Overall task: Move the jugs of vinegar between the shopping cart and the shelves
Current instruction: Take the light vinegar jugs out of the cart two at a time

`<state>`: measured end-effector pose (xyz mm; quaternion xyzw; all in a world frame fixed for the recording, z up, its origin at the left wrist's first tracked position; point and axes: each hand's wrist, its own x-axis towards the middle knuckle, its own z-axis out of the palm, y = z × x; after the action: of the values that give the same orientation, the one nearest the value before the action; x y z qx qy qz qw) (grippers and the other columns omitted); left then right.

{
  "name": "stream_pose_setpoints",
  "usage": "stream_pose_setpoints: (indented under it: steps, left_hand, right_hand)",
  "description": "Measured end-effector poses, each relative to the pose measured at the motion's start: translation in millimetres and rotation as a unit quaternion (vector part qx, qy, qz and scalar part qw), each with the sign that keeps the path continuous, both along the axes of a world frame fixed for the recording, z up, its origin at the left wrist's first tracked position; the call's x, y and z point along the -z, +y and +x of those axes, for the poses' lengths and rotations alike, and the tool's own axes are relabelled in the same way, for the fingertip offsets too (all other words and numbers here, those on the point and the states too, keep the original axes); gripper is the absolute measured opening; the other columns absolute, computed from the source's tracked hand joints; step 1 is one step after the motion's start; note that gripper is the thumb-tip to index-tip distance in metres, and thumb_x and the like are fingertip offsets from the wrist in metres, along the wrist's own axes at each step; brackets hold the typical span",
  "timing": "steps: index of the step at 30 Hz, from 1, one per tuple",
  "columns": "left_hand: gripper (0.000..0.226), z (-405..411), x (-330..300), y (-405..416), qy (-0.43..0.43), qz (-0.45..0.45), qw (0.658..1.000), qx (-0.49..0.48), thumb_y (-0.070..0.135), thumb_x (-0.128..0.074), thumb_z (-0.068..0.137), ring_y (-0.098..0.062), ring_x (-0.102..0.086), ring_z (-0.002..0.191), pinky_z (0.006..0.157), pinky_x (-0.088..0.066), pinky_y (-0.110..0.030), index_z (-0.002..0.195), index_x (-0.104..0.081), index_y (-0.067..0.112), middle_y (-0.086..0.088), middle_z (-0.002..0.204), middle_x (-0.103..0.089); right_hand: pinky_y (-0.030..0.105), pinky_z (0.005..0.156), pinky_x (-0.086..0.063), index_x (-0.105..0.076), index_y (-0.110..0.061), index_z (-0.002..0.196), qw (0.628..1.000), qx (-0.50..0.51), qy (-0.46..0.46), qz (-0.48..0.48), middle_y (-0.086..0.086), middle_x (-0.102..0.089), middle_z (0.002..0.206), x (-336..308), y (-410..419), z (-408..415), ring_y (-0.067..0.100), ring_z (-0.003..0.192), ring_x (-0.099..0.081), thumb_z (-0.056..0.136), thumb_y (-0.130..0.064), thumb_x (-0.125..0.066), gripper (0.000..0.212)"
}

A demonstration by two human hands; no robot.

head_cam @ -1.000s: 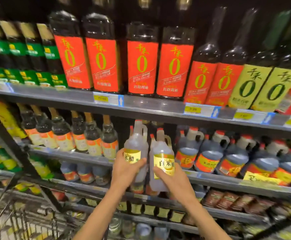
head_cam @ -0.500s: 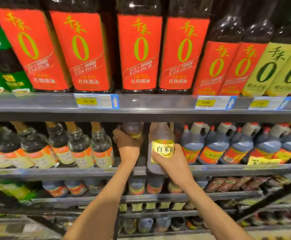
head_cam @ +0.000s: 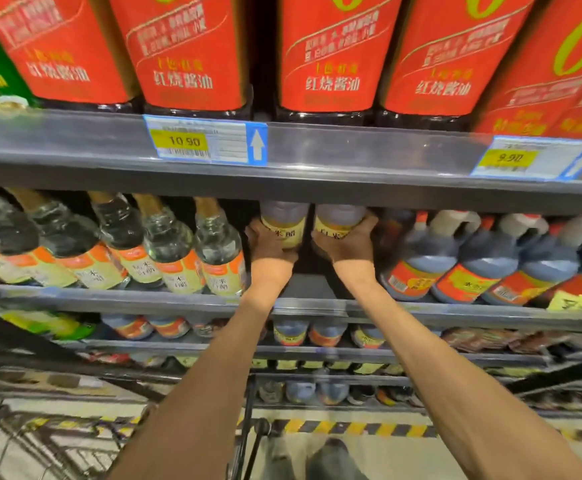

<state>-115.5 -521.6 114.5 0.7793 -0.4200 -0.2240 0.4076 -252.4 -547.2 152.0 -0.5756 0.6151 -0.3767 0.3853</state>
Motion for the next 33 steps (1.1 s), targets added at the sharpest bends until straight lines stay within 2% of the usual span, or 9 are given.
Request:
stream_pose_setpoints:
  steps: [4, 7, 9, 11, 14, 18, 22, 30, 33]
  left_hand:
    - [0.096, 3, 3, -3, 0.019, -0.029, 0.999, -0.012, 0.023, -0.090, 0.074, -0.037, -0.048, 0.132, 0.104, -0.045, -0.040, 0.145, -0.030, -0.001, -0.022, 0.145, -0.038]
    - [0.091, 6, 6, -8, 0.015, -0.042, 0.999, -0.019, 0.021, -0.092, 0.071, -0.035, -0.051, 0.128, 0.101, -0.046, -0.039, 0.138, -0.035, -0.003, -0.020, 0.139, -0.042]
    - [0.094, 9, 12, -14, 0.019, -0.045, 0.998, -0.030, 0.018, -0.092, 0.069, -0.035, -0.048, 0.133, 0.109, -0.043, -0.040, 0.140, -0.035, -0.003, -0.021, 0.143, -0.042]
    - [0.100, 10, 16, -21, 0.017, -0.052, 0.997, -0.046, 0.021, -0.092, 0.068, -0.037, -0.044, 0.137, 0.112, -0.041, -0.049, 0.145, -0.032, 0.000, -0.021, 0.147, -0.042]
    - [0.101, 9, 21, -34, 0.005, -0.057, 0.996, -0.069, 0.024, -0.092, 0.067, -0.037, -0.041, 0.139, 0.111, -0.041, -0.054, 0.147, -0.032, 0.007, -0.017, 0.149, -0.043]
    - [0.093, 12, 23, -51, -0.028, -0.079, 0.993, -0.085, 0.024, -0.090, 0.068, -0.039, -0.043, 0.139, 0.111, -0.039, -0.060, 0.143, -0.038, 0.008, -0.016, 0.146, -0.047]
    - [0.091, 12, 22, -63, -0.058, -0.078, 0.990, -0.101, 0.026, -0.091, 0.069, -0.035, -0.047, 0.135, 0.110, -0.041, -0.055, 0.142, -0.041, 0.008, -0.011, 0.143, -0.051]
    - [0.098, 8, 33, -59, -0.095, -0.078, 0.989, -0.087, 0.042, -0.083, 0.077, -0.035, -0.042, 0.138, 0.113, -0.035, -0.047, 0.152, -0.032, 0.007, -0.016, 0.150, -0.044]
    - [0.099, 9, 34, -58, -0.078, -0.078, 0.991, -0.075, 0.044, -0.082, 0.079, -0.036, -0.037, 0.142, 0.117, -0.031, -0.049, 0.154, -0.029, 0.008, -0.016, 0.153, -0.040]
  right_hand:
    - [0.000, 0.092, -0.033, -0.022, 0.001, 0.145, 0.999, -0.039, 0.008, -0.017, 0.005, -0.041, 0.137, 17, -24, 11, 0.013, 0.122, -0.045, 0.071, -0.017, -0.092, 0.104]
    - [0.026, 0.112, -0.034, -0.022, -0.001, 0.154, 0.998, -0.052, 0.043, 0.002, 0.014, -0.037, 0.153, 33, -29, 9, 0.025, 0.141, -0.040, 0.068, -0.032, -0.090, 0.114]
    - [0.036, 0.118, -0.031, -0.022, -0.002, 0.157, 0.996, -0.049, 0.071, 0.003, 0.019, -0.033, 0.158, 43, -30, 5, 0.031, 0.147, -0.035, 0.074, -0.027, -0.089, 0.109]
    - [0.036, 0.117, -0.032, -0.027, -0.002, 0.155, 0.996, -0.040, 0.073, -0.015, 0.018, -0.038, 0.157, 50, -34, 2, 0.031, 0.145, -0.038, 0.076, -0.022, -0.088, 0.101]
    - [0.021, 0.104, -0.031, -0.032, -0.003, 0.149, 0.996, -0.044, 0.067, -0.029, 0.015, -0.045, 0.150, 52, -48, 2, 0.028, 0.139, -0.044, 0.077, -0.021, -0.088, 0.093]
    - [0.030, 0.111, -0.037, -0.032, -0.009, 0.150, 0.997, -0.057, 0.034, -0.045, 0.009, -0.048, 0.148, 52, -65, 6, 0.023, 0.139, -0.045, 0.079, -0.021, -0.086, 0.091]
    - [0.023, 0.106, -0.034, -0.032, -0.012, 0.151, 0.996, -0.063, 0.024, -0.051, 0.006, -0.049, 0.147, 56, -79, 10, 0.020, 0.137, -0.045, 0.081, -0.022, -0.085, 0.088]
    - [0.045, 0.116, -0.039, -0.030, -0.009, 0.154, 0.992, -0.039, 0.079, -0.086, 0.013, -0.040, 0.150, 68, -81, 16, 0.027, 0.141, -0.040, 0.073, -0.046, -0.086, 0.105]
    - [0.037, 0.114, -0.043, -0.032, -0.008, 0.152, 0.996, -0.029, 0.015, -0.088, 0.008, -0.048, 0.147, 67, -81, 14, 0.019, 0.137, -0.047, 0.076, -0.031, -0.088, 0.097]
